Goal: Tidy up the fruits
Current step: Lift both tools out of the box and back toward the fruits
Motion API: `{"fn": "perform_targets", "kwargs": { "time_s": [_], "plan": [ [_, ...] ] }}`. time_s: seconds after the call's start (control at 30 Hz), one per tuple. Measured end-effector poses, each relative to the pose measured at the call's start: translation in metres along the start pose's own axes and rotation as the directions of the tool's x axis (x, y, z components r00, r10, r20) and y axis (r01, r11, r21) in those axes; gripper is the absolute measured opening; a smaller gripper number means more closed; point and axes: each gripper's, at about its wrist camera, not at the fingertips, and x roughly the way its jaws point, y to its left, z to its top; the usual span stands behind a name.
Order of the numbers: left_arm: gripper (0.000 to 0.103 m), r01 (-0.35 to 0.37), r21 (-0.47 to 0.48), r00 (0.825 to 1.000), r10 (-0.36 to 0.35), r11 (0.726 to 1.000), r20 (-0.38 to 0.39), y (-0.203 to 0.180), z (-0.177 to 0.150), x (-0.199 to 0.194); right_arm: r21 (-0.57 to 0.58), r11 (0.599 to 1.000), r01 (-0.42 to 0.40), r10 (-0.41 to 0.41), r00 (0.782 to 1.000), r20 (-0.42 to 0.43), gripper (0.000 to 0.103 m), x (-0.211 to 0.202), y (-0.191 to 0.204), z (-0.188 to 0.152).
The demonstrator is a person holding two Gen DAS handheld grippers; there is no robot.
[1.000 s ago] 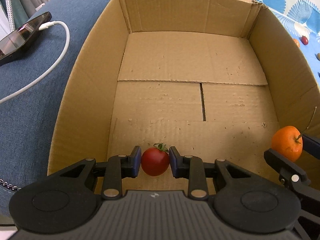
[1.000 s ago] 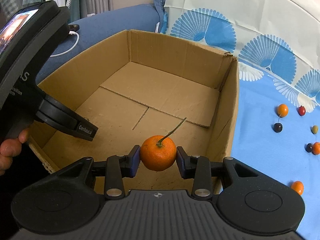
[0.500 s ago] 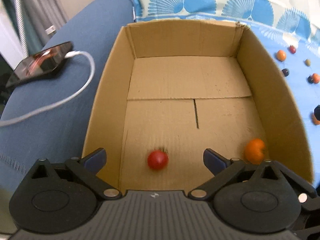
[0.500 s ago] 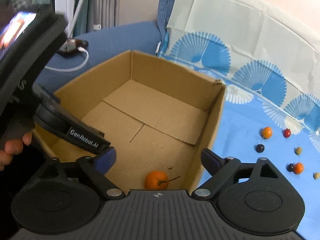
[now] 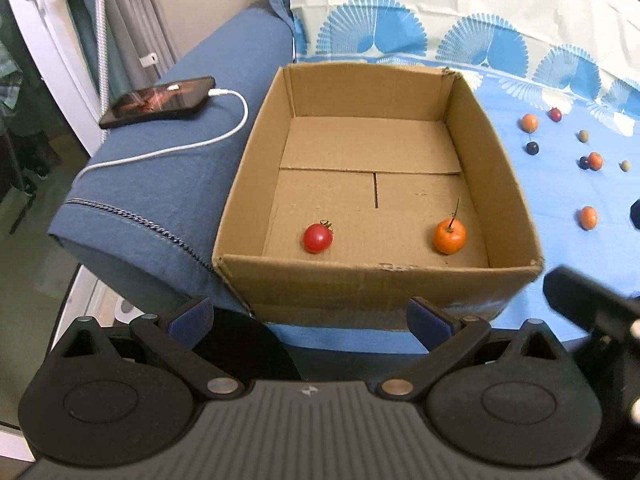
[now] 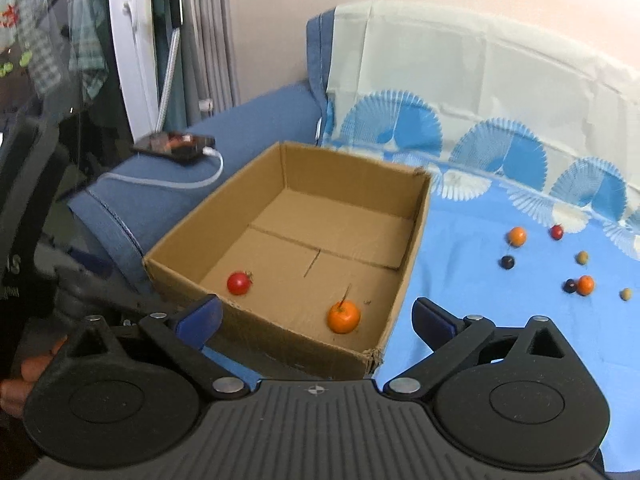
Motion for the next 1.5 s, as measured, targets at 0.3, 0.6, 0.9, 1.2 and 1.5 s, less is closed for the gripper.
{"fn": "perform_targets", "kwargs": {
  "time_s": [0.3, 0.6, 0.9, 1.2, 1.5],
  "plan": [
    [0.103, 0.015, 0.012, 0.996, -0.016, 1.000, 0.089, -0.013, -0.019, -0.050, -0.043, 0.999, 0.000, 0.005, 0.995, 0.102, 0.102, -0.052, 0.010, -0.011],
    [0.103, 0.012, 0.008, 0.989, -0.013, 1.000, 0.149, -0.011, -0.025, -0.076, -0.060, 0.998, 0.018, -0.008, 0.987, 0.161, 0.102, -0.077, 0.011, -0.014],
    [0.103, 0.017, 0.004, 0.987, -0.017, 1.000, 0.161, -0.007, -0.024, -0.078, -0.075, 0.997, 0.028, -0.014, 0.984, 0.177, 0.102, -0.082, 0.016, -0.015],
    [0.103, 0.020, 0.012, 0.991, -0.022, 1.000, 0.131, -0.005, -0.023, -0.069, -0.055, 0.998, 0.017, -0.009, 0.989, 0.150, 0.102, -0.073, 0.016, -0.014],
    [0.103, 0.026, 0.028, 0.996, -0.028, 0.999, 0.084, -0.009, -0.024, -0.053, -0.033, 0.999, 0.005, -0.001, 0.994, 0.112, 0.102, -0.059, 0.009, -0.017]
  ]
}}
